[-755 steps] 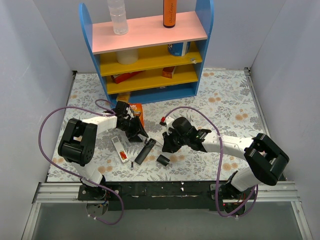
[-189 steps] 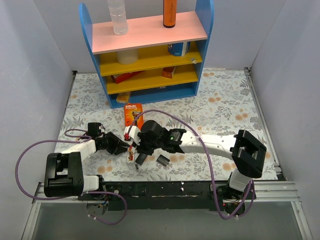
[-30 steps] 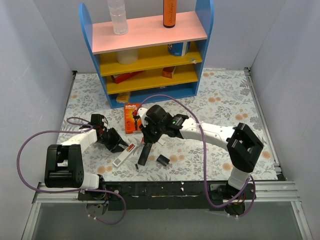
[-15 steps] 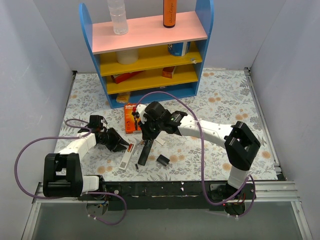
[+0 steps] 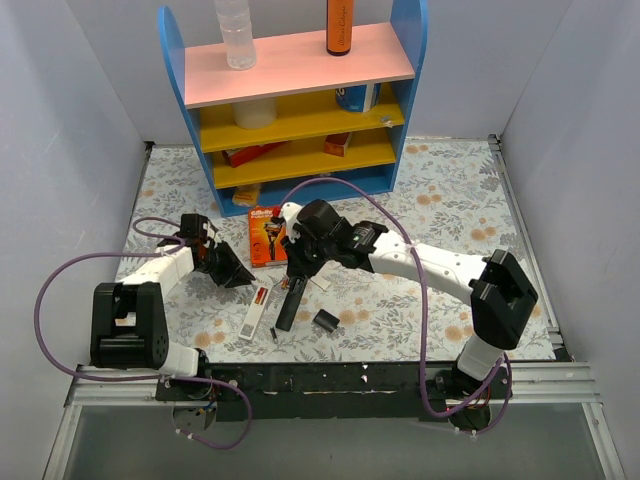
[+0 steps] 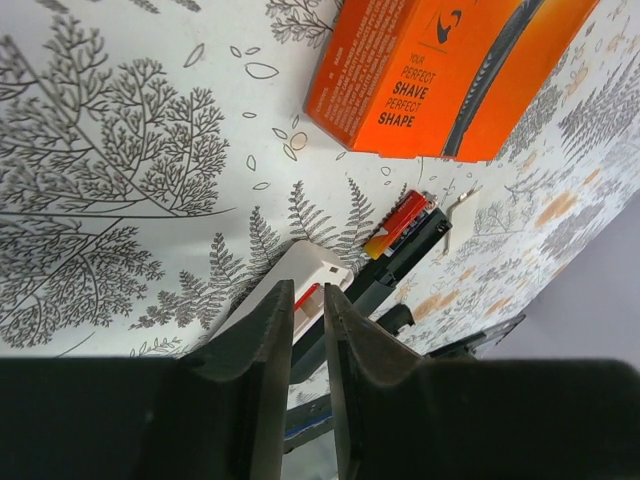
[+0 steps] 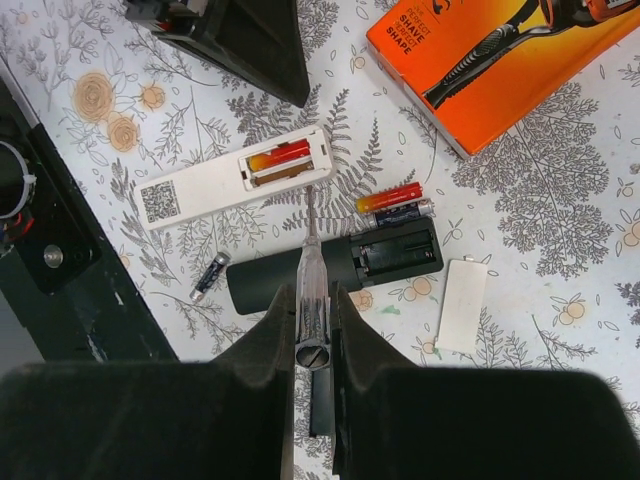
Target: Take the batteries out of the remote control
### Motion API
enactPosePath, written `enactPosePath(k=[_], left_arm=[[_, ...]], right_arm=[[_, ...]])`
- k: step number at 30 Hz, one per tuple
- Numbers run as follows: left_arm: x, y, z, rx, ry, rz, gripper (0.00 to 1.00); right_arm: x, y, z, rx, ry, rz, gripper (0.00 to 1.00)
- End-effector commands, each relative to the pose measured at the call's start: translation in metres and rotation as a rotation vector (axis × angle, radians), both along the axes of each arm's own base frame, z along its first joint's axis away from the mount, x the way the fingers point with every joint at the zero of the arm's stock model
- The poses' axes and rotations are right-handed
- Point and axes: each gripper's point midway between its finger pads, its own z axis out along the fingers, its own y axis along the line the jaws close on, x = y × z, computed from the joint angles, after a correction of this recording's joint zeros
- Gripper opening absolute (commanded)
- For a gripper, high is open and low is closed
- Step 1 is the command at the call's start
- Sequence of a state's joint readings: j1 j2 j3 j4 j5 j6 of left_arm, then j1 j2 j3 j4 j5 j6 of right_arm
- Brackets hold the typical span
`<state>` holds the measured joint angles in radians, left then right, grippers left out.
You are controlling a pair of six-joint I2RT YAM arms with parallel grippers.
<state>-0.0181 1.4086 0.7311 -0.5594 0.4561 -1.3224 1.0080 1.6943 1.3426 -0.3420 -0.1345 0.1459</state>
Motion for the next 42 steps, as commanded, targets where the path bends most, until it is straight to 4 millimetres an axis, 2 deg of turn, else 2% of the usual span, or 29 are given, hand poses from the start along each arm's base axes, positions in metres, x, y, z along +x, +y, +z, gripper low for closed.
enactPosePath(k=[1, 9, 17, 42], left_arm=[[0.003, -0.011, 0.007, -0.061, -0.059, -0.106, 0.17], [-0.007, -0.012, -0.005, -0.067, -0.022, -0.113, 0.15], [-0.008, -0.007, -0.009, -0.032, -0.004, -0.094, 0.15], [-0.020, -0.009, -0.023, -0.051, 0.063, -0.102, 0.11]], right_arm=[[-0.003, 0.009, 0.022, 0.104, -0.001, -0.017, 0.01], [-0.007, 0.018, 0.016, 0.113, 0.026, -0.013, 0.01], [-0.010, 0.024, 0.007, 0.106, 0.042, -0.007, 0.01], [-0.016, 0.021, -0.027, 0.087, 0.069, -0.041, 0.01]])
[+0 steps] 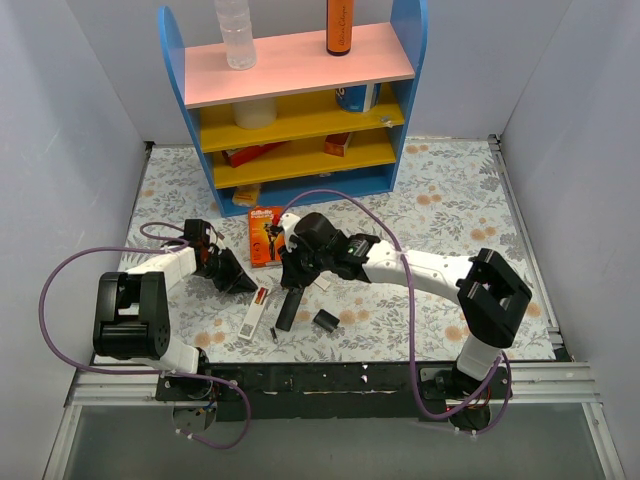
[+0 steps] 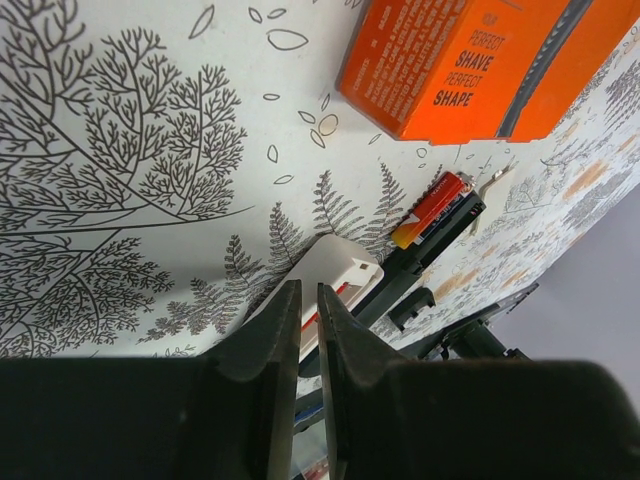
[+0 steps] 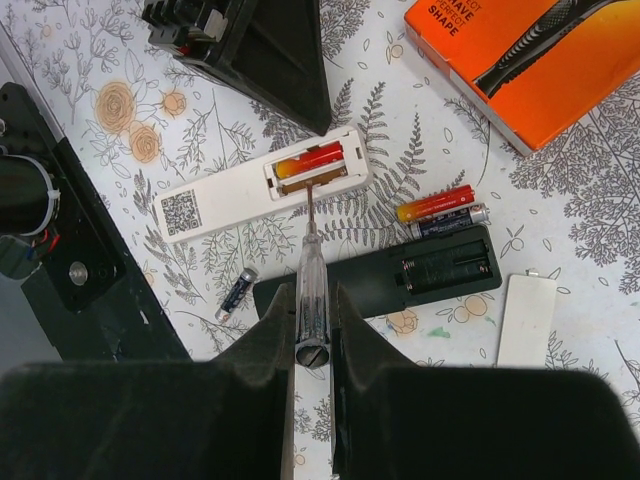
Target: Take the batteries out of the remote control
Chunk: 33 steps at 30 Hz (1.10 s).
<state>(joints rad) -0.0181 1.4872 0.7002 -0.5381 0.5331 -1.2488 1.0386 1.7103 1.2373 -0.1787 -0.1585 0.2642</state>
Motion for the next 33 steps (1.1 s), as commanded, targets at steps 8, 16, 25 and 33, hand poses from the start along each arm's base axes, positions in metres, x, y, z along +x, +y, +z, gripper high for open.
enactPosePath(k=[8, 16, 25, 33], left_arm=[[-0.006, -0.002, -0.004, -0.003, 0.010, -0.020, 0.10], [-0.007, -0.002, -0.007, 0.004, 0.023, -0.021, 0.10], [-0.009, -0.003, -0.010, 0.014, 0.032, -0.025, 0.09], [-0.010, -0.003, -0.010, 0.021, 0.036, -0.028, 0.08]], right_arm=[[0.000, 0.000, -0.014, 0.016, -0.013, -0.035, 0.01], [-0.004, -0.013, -0.029, 0.011, -0.019, -0.060, 0.01], [-0.007, -0.017, -0.031, 0.036, -0.033, -0.058, 0.01], [-0.012, -0.021, -0.034, 0.064, -0.062, -0.037, 0.01]])
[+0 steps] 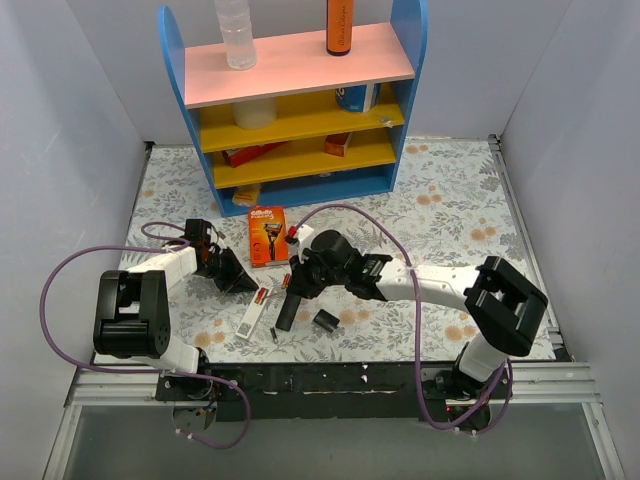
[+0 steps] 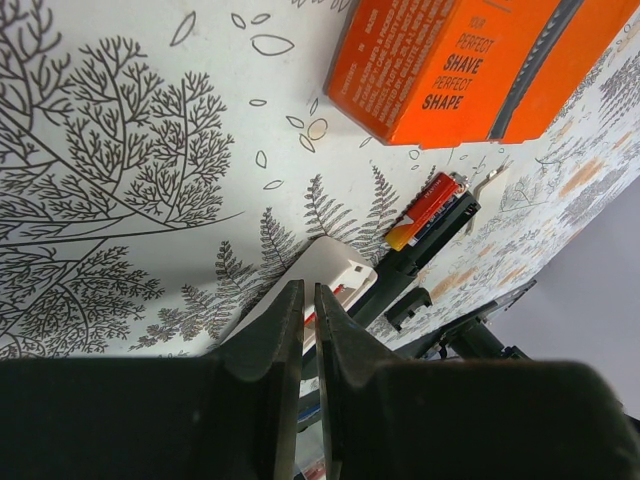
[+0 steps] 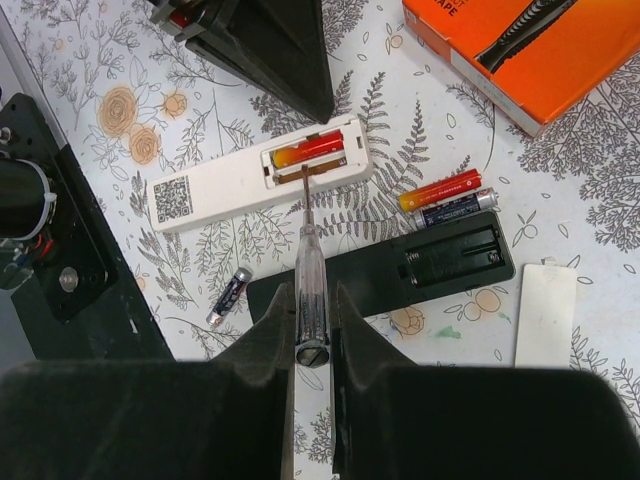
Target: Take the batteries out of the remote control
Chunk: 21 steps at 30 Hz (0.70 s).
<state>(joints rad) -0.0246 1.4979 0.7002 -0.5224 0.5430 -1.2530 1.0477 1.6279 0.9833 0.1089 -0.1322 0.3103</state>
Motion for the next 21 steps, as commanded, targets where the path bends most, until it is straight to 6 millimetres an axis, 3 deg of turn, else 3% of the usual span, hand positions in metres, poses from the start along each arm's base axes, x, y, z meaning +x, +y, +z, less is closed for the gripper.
enactPosePath(k=[1, 16, 21], left_arm=[[-0.0112, -0.0007, -0.0087, 0.032, 0.036, -0.024, 0.08], [-0.0167, -0.0019, -0.0066, 0.047, 0.052, -0.027, 0.07], [-0.0197, -0.0045, -0.0066, 0.052, 0.056, -0.036, 0.07]], right_arm=[[-0.0046, -0.0102, -0.0126, -0.030, -0.031, 0.003, 0.01], [-0.0111, -0.0166, -0.0212, -0.003, -0.135, 0.017, 0.01], [-0.0084, -0.0098, -0.0144, -0.010, -0.159, 0.022, 0.01]])
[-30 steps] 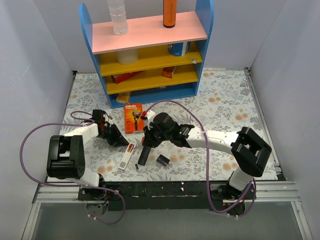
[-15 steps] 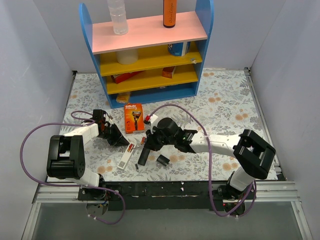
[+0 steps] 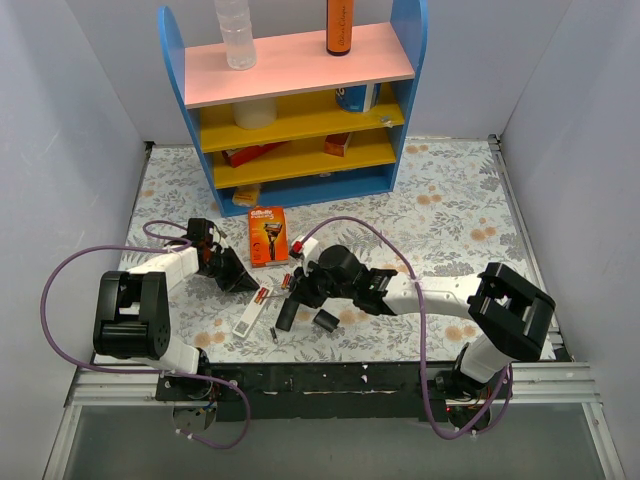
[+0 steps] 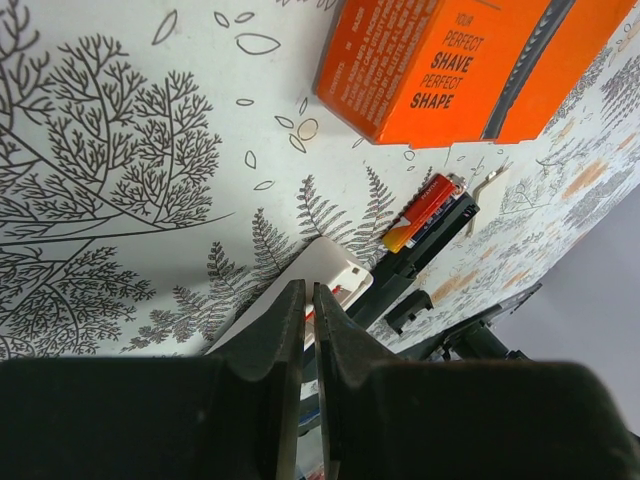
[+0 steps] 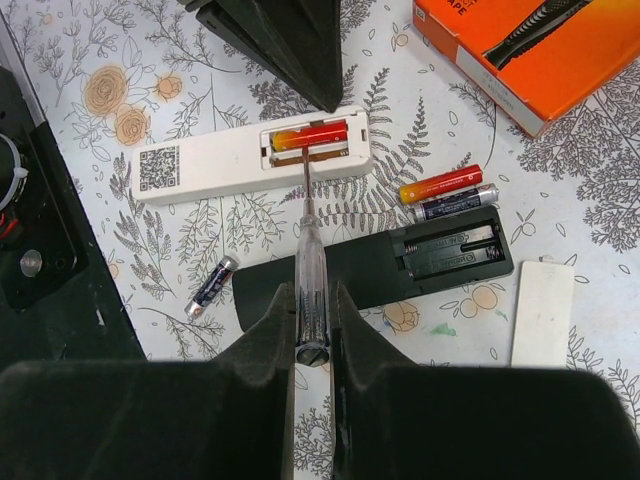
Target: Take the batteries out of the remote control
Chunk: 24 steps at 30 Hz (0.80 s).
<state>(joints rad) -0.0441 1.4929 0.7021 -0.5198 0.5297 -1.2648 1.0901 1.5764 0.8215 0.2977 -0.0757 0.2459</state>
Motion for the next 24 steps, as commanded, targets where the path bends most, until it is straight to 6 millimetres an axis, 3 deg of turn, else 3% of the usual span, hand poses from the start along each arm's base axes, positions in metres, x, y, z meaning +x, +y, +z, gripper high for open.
enactPosePath(k=[1, 6, 24], left_arm=[[-0.020, -0.001, -0.007, 0.044, 0.062, -0.028, 0.07], [-0.024, -0.002, -0.008, 0.056, 0.073, -0.036, 0.06], [-0.027, 0.003, -0.016, 0.101, 0.105, -0.027, 0.05]], right_arm=[[0.004, 0.003, 0.002, -0.042, -0.052, -0.008, 0.01], [0.007, 0.007, 0.005, -0.087, -0.105, -0.045, 0.01], [-0.027, -0.023, -0.060, -0.252, -0.052, -0.129, 0.01]])
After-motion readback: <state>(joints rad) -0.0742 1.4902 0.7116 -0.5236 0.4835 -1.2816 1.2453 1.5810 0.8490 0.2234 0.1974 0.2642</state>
